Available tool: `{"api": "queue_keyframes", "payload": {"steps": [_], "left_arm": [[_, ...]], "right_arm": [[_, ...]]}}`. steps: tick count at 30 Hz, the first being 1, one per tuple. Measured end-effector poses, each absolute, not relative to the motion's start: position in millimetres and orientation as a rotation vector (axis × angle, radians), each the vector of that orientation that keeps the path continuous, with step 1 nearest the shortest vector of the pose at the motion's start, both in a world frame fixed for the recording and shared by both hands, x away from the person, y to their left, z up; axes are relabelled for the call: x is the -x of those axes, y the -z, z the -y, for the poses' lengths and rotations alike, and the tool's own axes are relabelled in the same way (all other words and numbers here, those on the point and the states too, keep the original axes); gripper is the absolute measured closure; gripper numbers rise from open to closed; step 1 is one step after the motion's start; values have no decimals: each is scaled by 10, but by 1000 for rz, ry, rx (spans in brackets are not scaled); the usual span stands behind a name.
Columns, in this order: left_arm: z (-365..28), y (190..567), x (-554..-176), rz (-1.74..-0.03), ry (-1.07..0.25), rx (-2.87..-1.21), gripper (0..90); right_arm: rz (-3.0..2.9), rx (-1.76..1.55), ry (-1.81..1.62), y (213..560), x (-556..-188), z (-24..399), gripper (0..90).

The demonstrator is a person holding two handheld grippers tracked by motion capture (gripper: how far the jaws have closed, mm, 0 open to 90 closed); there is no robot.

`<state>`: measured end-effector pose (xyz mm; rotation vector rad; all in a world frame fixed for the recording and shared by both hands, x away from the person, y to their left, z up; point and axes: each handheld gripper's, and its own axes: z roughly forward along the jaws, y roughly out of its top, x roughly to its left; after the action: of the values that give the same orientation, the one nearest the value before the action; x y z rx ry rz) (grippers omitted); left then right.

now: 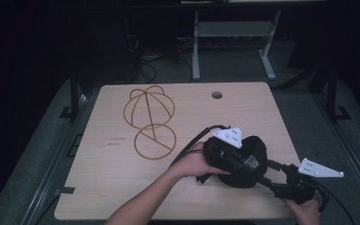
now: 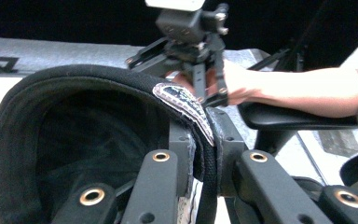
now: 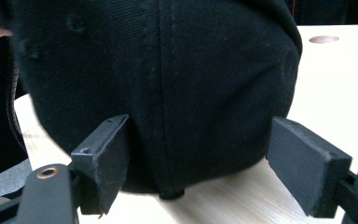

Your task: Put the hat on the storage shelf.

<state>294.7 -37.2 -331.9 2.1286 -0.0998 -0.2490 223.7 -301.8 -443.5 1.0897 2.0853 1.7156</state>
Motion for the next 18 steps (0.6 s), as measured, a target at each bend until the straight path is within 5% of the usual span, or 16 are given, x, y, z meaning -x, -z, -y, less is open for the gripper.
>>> {"api": "queue_keyframes", "payload": {"steps": [4,18], "left_arm": [[434,3291,-2891,144,245,-2135,810],[453,3296,-2874,163,254,-2122,810]], "right_arm": [[-2080,-1077,-1745,4432,-2217,3033,321],[-2035,-1000,-1824,4403,-2155,3082,867]]}}
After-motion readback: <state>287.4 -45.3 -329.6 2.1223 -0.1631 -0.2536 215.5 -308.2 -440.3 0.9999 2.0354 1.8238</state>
